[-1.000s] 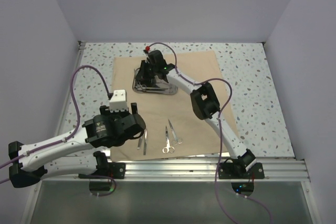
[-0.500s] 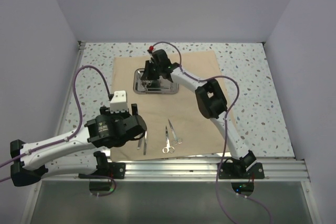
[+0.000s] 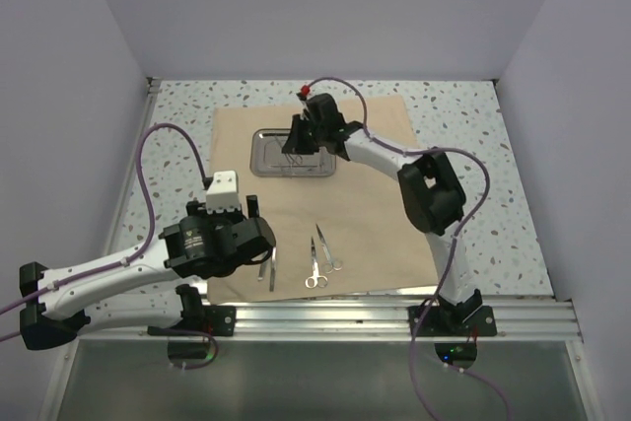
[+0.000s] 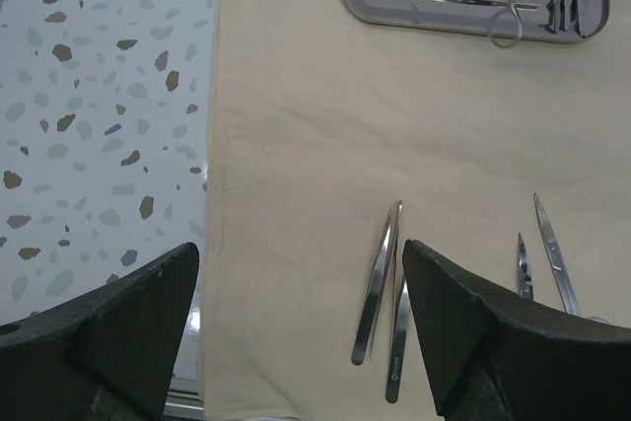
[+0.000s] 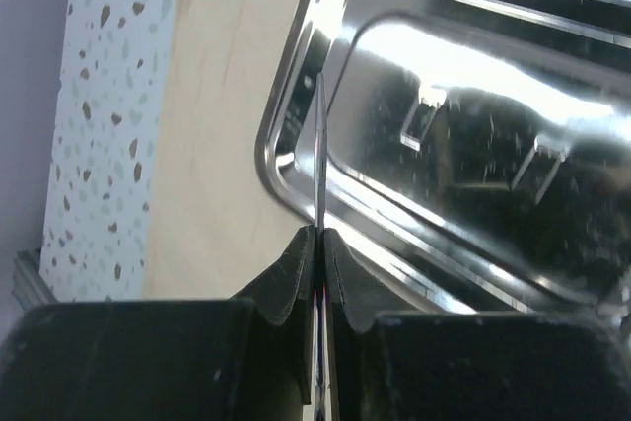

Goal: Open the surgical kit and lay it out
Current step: Pick up the medical item from the container, then place the medical item in the surgical kit.

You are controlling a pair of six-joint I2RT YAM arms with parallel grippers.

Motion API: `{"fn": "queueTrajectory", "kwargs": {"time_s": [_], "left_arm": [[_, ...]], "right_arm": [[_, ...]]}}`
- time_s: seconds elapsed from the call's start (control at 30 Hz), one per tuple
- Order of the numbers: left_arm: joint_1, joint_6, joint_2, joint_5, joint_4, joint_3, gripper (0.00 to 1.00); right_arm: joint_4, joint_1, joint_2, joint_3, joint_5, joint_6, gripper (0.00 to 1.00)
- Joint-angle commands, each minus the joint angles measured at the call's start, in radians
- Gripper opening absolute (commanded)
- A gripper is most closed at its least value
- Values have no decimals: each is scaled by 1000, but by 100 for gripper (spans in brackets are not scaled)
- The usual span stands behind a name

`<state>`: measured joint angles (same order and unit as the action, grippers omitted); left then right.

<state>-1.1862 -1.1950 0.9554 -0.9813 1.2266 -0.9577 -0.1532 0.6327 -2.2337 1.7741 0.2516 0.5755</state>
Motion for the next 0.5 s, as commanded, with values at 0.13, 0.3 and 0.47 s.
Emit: {"fn": "queueTrajectory", "kwargs": {"time_s": [0.13, 0.3, 0.47], "left_arm": [[-7, -22, -12, -42, 2, -33, 89], [-7, 8, -17, -34, -26, -30, 89], [-7, 9, -4, -31, -26, -29, 89]], "right_arm": [[132, 37, 485, -478, -138, 75, 0], [141, 156, 631, -750, -325, 171, 0], [237, 265, 597, -896, -337, 297, 0]]}}
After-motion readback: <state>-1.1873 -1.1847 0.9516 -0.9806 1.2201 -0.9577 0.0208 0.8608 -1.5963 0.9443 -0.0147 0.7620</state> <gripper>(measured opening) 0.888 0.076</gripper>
